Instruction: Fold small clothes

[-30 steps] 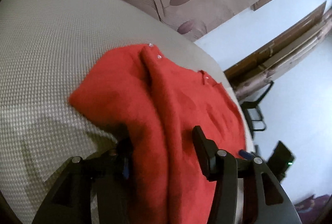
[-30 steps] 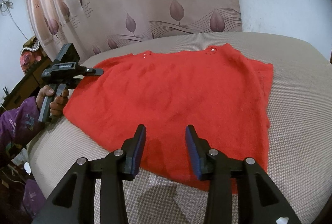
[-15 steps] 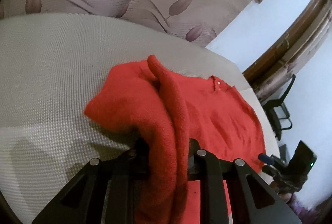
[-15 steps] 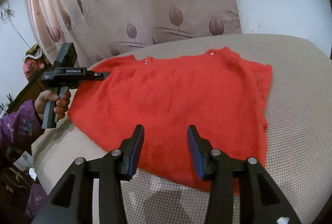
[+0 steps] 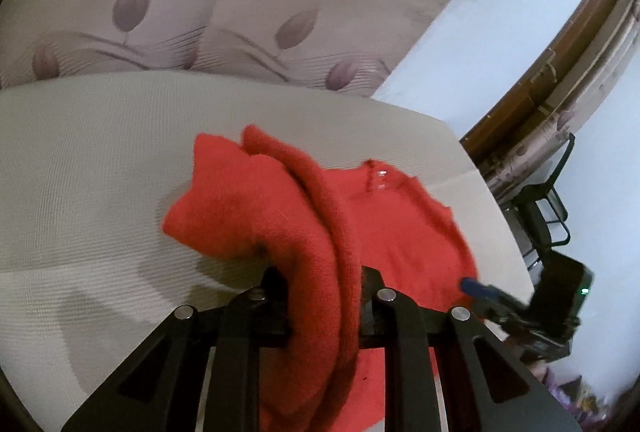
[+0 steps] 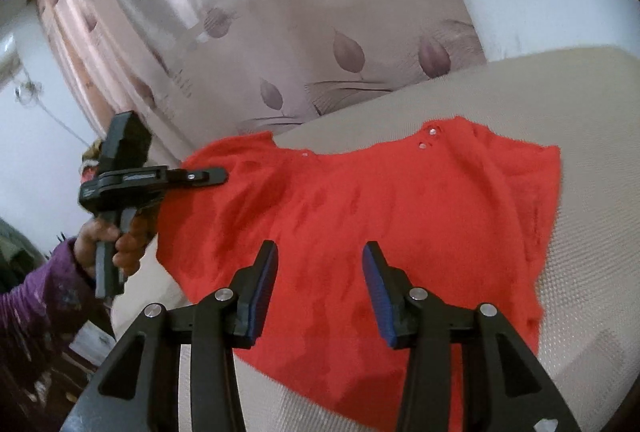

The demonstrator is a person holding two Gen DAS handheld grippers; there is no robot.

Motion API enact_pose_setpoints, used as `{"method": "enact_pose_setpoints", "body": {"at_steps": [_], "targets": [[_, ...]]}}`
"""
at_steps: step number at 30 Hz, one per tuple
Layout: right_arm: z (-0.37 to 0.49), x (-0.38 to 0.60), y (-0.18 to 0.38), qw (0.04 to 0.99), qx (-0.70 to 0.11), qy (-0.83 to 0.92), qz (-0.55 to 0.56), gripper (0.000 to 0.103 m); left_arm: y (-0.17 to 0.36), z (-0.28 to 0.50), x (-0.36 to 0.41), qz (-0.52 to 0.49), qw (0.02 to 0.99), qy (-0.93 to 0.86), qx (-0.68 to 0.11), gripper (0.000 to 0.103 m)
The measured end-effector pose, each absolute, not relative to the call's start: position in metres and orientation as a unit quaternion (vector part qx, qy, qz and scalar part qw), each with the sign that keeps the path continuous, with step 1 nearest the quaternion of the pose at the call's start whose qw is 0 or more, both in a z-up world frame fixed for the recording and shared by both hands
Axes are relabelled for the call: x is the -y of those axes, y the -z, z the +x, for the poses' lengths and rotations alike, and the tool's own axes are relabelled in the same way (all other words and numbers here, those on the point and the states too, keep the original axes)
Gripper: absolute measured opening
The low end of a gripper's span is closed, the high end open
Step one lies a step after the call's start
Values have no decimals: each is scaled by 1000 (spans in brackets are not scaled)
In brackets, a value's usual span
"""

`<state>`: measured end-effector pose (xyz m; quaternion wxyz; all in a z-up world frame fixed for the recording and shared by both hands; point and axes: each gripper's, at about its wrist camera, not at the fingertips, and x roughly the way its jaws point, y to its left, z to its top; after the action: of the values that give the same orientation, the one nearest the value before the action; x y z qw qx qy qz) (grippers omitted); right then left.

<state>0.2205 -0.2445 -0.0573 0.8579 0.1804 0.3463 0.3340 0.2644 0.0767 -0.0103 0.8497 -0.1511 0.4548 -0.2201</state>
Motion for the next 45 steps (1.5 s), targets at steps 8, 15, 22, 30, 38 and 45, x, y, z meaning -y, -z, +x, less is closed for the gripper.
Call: {"method": "enact_pose_setpoints", "body": {"at_steps": [8,15,22,30,38,45], "targets": [[227,273,62,843,-335,-338,251,43,1,269,5,-177,824,254,-474,20],[231,302,77,819,-333,-347,313,43,24,279,78,-202,798,279,-495,20],[238,318,96,786,-336,-373,361,43,42,282,121,-202,792,276,-505,20],[244,329,108,759,-336,-384,405,44,39,279,139,-204,786,307,-497,49],[244,338,117,729,-338,-395,446,53,-5,254,109,-297,781,385,-393,77],[245,353,123,687,-333,-418,492,63,18,216,78,-239,824,336,-389,83]]}}
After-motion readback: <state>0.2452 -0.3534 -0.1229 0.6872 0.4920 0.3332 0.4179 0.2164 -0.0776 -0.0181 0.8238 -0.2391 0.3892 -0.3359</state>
